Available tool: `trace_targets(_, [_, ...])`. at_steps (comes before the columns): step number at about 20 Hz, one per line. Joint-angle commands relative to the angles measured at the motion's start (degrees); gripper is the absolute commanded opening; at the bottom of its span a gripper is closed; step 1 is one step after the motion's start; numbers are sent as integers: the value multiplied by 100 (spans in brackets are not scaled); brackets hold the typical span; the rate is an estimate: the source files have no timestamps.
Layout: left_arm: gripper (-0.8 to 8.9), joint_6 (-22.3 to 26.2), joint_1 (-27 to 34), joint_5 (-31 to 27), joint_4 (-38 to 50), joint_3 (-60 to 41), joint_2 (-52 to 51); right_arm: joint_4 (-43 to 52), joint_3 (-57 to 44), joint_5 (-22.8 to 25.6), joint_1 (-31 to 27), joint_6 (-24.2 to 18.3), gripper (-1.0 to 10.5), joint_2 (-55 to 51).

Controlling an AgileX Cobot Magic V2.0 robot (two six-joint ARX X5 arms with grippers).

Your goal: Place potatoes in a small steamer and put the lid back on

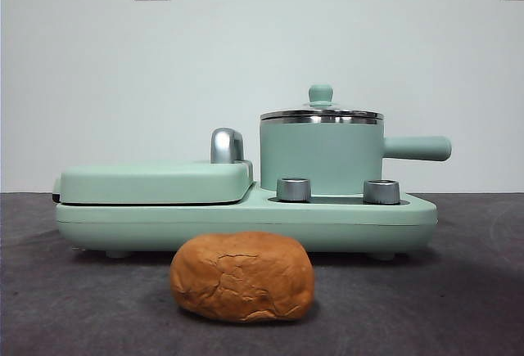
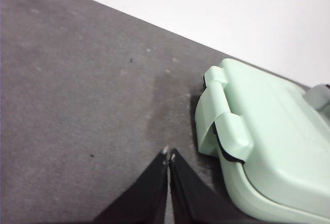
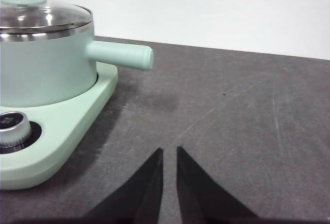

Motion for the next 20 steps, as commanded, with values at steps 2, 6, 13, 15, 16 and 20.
trace_targets(2, [6, -262, 0, 4, 105, -105, -11, 79, -22, 4, 4, 85, 39, -9])
trace_targets(6, [6, -258, 0, 4, 256, -105, -11, 105, -22, 11, 4, 284, 39, -9])
trace_targets(13, [6, -264, 0, 4, 817, -105, -11, 313, -17, -455, 20, 1429, 39, -9])
trace_targets(15, [6, -356, 0, 7, 1115, -103, -11, 767, -17, -448, 20, 1908, 39, -7])
trace_targets(16, [6, -470, 0, 7, 1283, -103, -11, 898, -17, -444, 20, 2015, 39, -7])
trace_targets(20, [7, -820, 0, 7, 1705, 72, 0, 1515, 98, -402, 17, 2439, 7, -7])
